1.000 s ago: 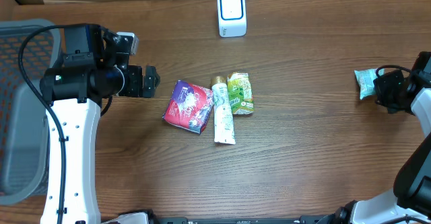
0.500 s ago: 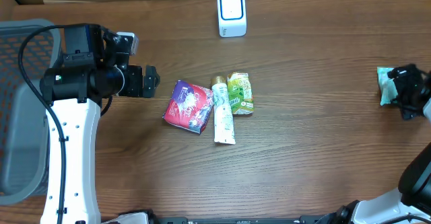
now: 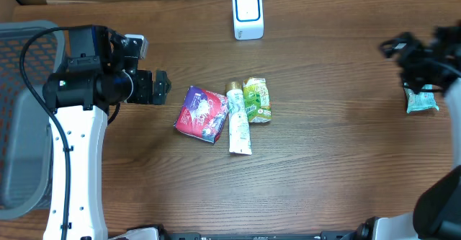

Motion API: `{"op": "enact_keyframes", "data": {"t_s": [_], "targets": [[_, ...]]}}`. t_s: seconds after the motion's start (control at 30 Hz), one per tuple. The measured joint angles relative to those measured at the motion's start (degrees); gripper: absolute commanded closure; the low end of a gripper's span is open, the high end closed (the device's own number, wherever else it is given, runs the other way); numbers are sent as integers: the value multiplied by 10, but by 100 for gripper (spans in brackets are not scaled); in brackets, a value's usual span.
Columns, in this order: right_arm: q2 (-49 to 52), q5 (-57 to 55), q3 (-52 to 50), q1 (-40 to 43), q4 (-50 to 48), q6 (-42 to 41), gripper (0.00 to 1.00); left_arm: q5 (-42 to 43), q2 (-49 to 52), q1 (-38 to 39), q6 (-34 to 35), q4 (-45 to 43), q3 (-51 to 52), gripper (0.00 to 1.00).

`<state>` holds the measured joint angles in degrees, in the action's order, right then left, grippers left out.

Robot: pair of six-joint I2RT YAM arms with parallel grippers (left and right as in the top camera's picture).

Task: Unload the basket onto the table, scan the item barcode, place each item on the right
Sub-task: 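Reach the right gripper to the green tea carton and grasp it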

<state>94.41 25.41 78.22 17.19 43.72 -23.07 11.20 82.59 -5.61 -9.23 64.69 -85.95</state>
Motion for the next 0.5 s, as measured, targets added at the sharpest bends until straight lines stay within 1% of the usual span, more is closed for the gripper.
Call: {"op": "enact_keyframes", "data": {"t_s": [0.1,0.27,0.5], "targets": [[0,15,-15,-63,1,18,1,0,0,0,0,0,0,1],[14,27,-36,-175,-13,34,9,0,0,0,0,0,0,0],[77,24,-39,-309,-51,37,14,0,0,0,0,0,0,1]]}}
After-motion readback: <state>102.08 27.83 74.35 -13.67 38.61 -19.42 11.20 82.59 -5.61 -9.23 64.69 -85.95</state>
